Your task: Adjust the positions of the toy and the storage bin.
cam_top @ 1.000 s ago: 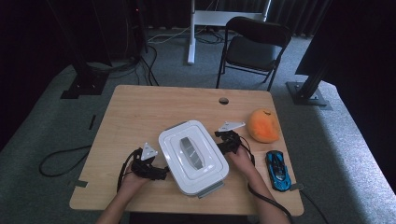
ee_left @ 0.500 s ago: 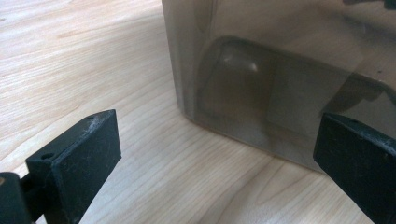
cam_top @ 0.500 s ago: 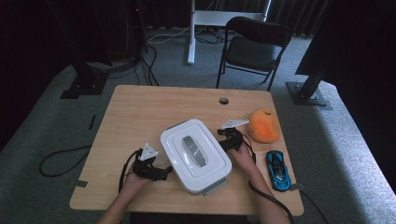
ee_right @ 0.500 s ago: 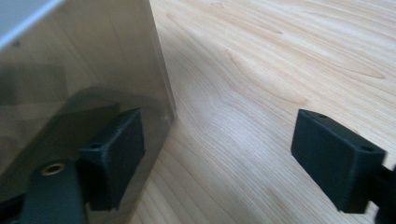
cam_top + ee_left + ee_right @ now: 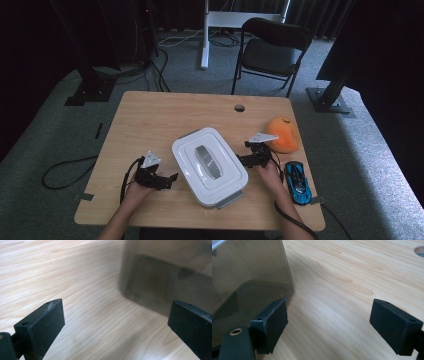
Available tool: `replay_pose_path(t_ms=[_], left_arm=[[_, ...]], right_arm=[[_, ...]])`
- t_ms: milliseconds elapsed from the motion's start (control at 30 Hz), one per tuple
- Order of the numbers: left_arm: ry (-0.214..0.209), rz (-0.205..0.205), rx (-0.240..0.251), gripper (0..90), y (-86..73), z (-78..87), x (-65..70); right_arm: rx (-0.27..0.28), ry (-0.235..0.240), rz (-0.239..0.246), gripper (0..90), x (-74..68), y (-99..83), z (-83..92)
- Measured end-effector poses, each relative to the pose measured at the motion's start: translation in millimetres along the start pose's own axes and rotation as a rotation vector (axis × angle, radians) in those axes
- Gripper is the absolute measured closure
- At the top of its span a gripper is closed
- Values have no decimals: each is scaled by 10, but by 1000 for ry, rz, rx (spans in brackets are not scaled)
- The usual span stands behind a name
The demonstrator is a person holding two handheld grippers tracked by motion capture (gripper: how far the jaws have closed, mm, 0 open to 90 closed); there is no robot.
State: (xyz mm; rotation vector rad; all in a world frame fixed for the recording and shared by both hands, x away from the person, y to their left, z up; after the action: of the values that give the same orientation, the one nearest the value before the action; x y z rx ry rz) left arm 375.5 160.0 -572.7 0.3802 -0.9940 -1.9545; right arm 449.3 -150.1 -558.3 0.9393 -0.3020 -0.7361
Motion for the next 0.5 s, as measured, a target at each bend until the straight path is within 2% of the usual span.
replay_pose_path(t_ms=[133, 200, 233, 300, 400, 500], left_arm=[[10, 8, -3, 12, -62, 38, -115], [15, 7, -5, 12, -78, 49, -139], [31, 10, -8, 12, -112, 73, -190], [34, 14, -7, 12, -140, 99, -236], [47, 24, -4, 13, -191, 152, -321], [84, 32, -8, 12, -249, 211, -430]], right_arm=[[14, -5, -26, 140, -3, -92, 102], [14, -9, -25, 140, -5, -118, 128], [16, -16, -23, 140, -2, -145, 154], [4, -39, -22, 139, 7, -237, 228], [4, -39, -31, 137, -5, -317, 299], [10, -42, -47, 137, -31, -411, 368]])
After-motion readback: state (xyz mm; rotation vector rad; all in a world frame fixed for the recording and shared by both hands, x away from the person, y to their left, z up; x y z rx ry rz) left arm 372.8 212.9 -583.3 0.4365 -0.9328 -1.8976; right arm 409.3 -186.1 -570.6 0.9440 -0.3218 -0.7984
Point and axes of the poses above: each handheld gripper's, and its own axes: z roughly backward along the jaws, y roughly out of its top, x roughly to its right, the point moved 8 cm from there along -z, roughly forward along the jaws, and after that the axes turned 3 degrees about z, right-handed, at the moved point
